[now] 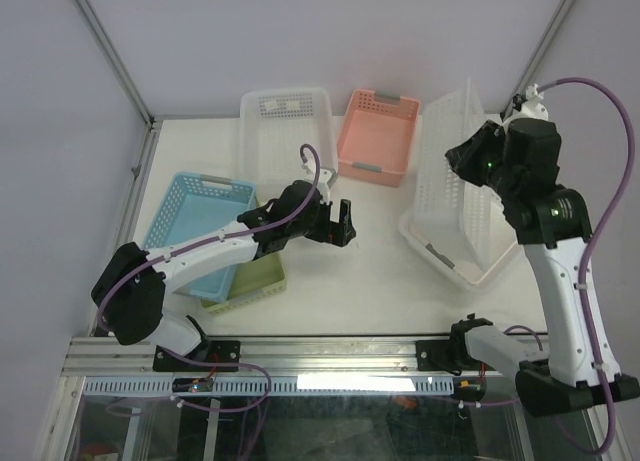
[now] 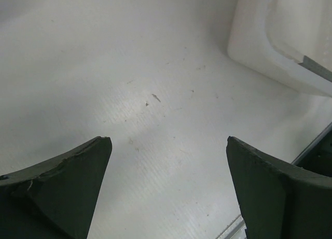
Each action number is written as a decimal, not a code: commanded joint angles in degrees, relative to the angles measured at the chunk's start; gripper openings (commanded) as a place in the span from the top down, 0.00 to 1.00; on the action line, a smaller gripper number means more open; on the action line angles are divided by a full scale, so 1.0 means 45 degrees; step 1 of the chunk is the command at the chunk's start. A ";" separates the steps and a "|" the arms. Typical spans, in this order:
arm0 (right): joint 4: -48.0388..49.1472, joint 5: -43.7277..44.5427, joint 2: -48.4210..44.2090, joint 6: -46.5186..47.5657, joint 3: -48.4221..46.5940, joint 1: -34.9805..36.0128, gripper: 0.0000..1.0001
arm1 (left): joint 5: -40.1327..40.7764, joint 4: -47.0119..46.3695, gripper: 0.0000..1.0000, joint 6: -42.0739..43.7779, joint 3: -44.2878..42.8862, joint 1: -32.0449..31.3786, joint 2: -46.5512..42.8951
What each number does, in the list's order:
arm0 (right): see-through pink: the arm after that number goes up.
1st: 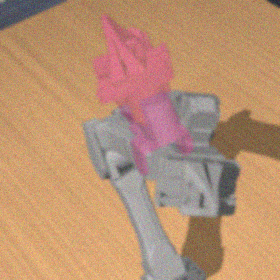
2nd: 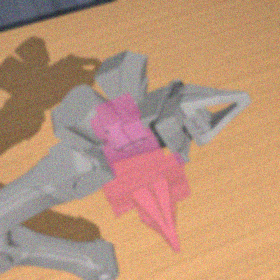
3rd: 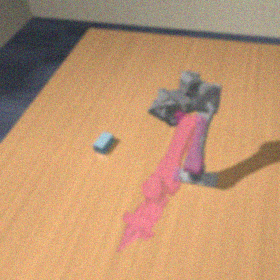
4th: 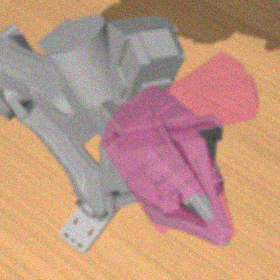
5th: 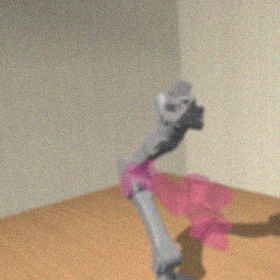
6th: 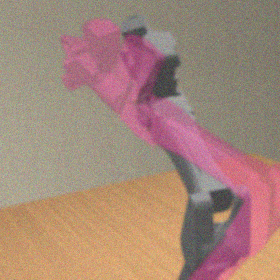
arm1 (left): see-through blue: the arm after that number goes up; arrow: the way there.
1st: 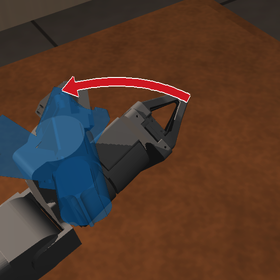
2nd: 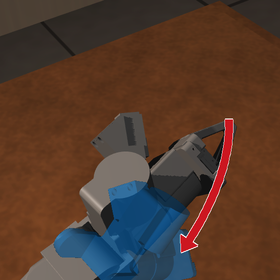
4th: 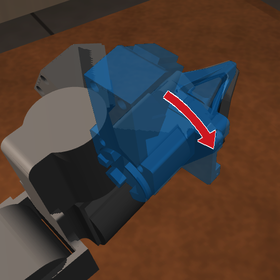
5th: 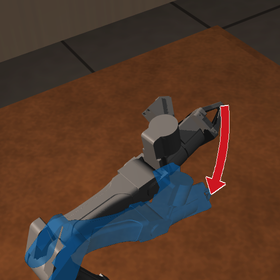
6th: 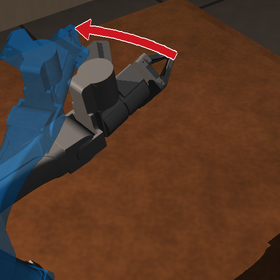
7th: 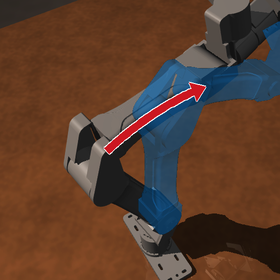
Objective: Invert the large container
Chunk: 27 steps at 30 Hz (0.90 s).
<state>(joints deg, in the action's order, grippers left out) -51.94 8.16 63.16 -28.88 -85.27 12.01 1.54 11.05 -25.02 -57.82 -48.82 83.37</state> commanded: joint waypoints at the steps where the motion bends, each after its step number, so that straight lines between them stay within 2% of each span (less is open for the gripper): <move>1: 0.3468 -0.4757 -0.0694 0.1133 -0.0863 0.0066 1.00 | 0.0686 -0.0760 0.01 -0.0614 0.0334 -0.0109 0.0422; 5: 0.4548 -0.7847 -0.0598 0.0478 -0.1057 0.0065 1.00 | 0.0960 -0.0409 0.01 -0.0763 0.0877 -0.0002 0.0372; 7: 0.4920 -0.8388 -0.0676 0.0100 -0.0915 0.0065 1.00 | 0.0941 -0.0201 0.01 -0.0878 0.1202 0.0230 0.0297; 10: 0.5314 -0.8712 -0.0880 -0.0133 -0.0551 0.0071 1.00 | 0.0619 -0.0125 0.01 -0.1117 0.1827 0.0899 0.0048; 19: 0.5390 -0.8499 -0.1580 -0.0105 0.0018 0.0065 1.00 | 0.1418 0.0850 0.01 -0.1138 0.2520 0.3522 -0.1255; 22: 0.5841 -0.8943 -0.1612 -0.0834 0.0460 0.0075 1.00 | 0.1856 0.1409 0.01 -0.0932 0.2232 0.4271 -0.1329; 27: 0.7092 -1.0225 -0.1546 -0.2162 0.1477 0.0066 1.00 | 0.1587 0.1824 0.01 -0.0690 0.1979 0.5763 -0.1794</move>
<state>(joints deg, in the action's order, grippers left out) -31.20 -30.87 56.97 -32.73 -80.55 12.29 7.51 17.58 -29.82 -46.78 -27.03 78.72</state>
